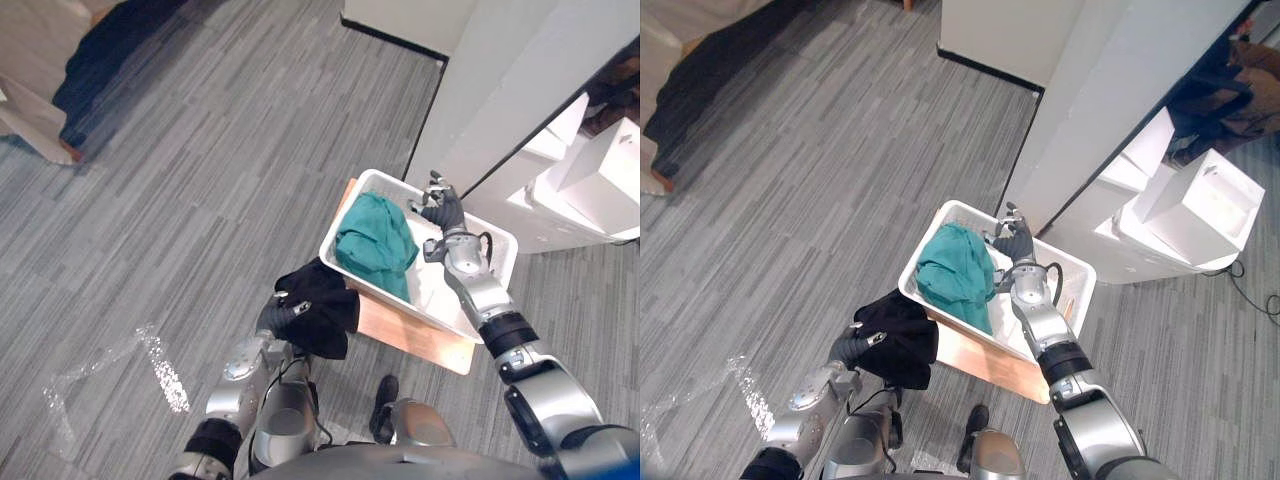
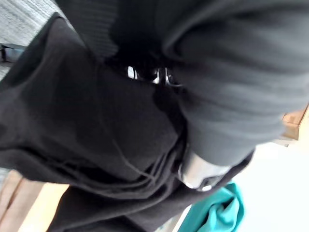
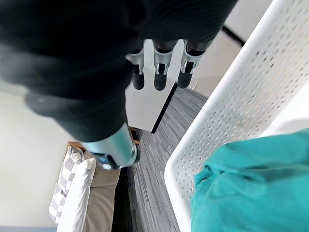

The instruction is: Tidy the bed and pick cloth on bed and put in laundry

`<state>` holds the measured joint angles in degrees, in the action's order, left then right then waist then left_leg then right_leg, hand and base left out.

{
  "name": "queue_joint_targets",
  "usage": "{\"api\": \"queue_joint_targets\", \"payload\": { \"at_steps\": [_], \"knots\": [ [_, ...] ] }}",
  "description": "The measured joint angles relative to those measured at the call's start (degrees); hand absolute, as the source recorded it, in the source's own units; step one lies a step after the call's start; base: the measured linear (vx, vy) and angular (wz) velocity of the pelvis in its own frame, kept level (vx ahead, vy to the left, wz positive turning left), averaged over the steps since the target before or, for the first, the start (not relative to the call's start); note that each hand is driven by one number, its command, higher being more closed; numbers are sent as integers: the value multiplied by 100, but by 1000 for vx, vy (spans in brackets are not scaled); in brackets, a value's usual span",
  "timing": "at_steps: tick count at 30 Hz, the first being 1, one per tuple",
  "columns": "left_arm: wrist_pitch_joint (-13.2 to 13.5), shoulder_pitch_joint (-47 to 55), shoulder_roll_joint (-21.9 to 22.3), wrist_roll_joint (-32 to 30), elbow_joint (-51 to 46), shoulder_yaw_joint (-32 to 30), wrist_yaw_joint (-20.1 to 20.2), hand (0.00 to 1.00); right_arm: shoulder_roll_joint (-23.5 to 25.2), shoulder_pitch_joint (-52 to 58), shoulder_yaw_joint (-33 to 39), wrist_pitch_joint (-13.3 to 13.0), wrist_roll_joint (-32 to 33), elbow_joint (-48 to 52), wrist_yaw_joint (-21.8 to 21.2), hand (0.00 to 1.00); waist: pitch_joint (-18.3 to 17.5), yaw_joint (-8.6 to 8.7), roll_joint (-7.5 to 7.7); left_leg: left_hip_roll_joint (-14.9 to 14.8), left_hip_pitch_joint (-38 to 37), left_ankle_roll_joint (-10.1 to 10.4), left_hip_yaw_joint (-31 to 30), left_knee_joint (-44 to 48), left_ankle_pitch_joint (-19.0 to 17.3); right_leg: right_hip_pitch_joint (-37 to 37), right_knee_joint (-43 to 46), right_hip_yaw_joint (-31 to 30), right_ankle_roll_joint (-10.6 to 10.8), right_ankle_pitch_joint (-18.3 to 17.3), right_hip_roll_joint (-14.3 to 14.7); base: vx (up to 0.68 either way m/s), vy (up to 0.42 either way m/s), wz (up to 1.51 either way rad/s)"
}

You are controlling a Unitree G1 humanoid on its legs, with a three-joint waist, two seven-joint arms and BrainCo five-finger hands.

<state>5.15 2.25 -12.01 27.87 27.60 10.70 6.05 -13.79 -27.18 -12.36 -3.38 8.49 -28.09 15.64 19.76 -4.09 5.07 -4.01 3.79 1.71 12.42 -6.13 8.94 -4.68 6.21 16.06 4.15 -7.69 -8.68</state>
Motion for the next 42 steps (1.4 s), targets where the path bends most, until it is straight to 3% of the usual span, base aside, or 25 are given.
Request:
{"api": "queue_joint_targets", "payload": {
  "at_steps": [8,18,21,25,31,33,35,37,40,42],
  "knots": [
    [4,717,107,-45,0,-2,45,100,44,1527,548,270,-372,802,-55,0,-510,126,86,2,-286,53,266,-1,-167,-235,-215,-257,94,-68,17,15,-8,-15],
    [179,1281,169,109,5,-270,110,100,41,3110,1890,295,-433,1329,-45,0,-884,473,-10,-14,-617,116,566,-2,-247,-398,-248,-528,112,-60,-4,35,0,-16],
    [200,1388,246,449,24,-462,57,100,87,3426,2289,279,-374,1052,44,0,-938,538,-96,-47,-762,137,637,-4,-274,-511,-257,-596,113,-59,16,-15,-15,-11],
    [212,1500,427,1002,24,-873,-258,100,481,4039,2744,121,-23,300,23,0,-1124,504,-132,-97,-881,160,753,-4,-388,-603,-338,-585,120,-66,14,-15,-11,-11],
    [360,1401,542,1675,52,-1443,-972,100,1138,4462,3242,-72,477,-983,-580,0,-1255,455,54,14,-910,51,860,-2,-465,-788,-346,-166,235,-141,-196,32,22,23],
    [603,1286,691,2031,241,-1821,-1297,100,1372,4477,3403,-161,532,-1600,-942,0,-1287,377,151,145,-955,-16,891,-3,-513,-969,-367,92,307,-166,-372,92,56,46],
    [813,1228,778,2355,398,-2033,-1597,100,1499,4509,3431,-144,494,-1796,-1166,0,-1308,291,146,248,-989,-65,865,-4,-581,-1044,-355,201,366,-133,-458,115,77,22],
    [1153,1091,806,2871,597,-2269,-2052,100,1643,4435,3424,62,209,-1943,-1471,0,-1321,296,125,350,-1009,-129,706,-4,-654,-1130,-281,433,442,-29,-536,110,76,37],
    [1774,829,833,3512,747,-2752,-2782,100,1720,4390,3425,332,-90,-2208,-1760,0,-1417,295,-62,313,-1093,-194,554,-3,-773,-1197,-101,676,284,302,-500,113,84,28],
    [2225,585,810,3644,734,-3162,-3258,100,1710,4411,3444,426,-76,-2273,-1823,0,-1507,300,-93,305,-1115,-218,477,-2,-833,-1181,37,727,198,449,-499,146,66,29]
  ]
}}
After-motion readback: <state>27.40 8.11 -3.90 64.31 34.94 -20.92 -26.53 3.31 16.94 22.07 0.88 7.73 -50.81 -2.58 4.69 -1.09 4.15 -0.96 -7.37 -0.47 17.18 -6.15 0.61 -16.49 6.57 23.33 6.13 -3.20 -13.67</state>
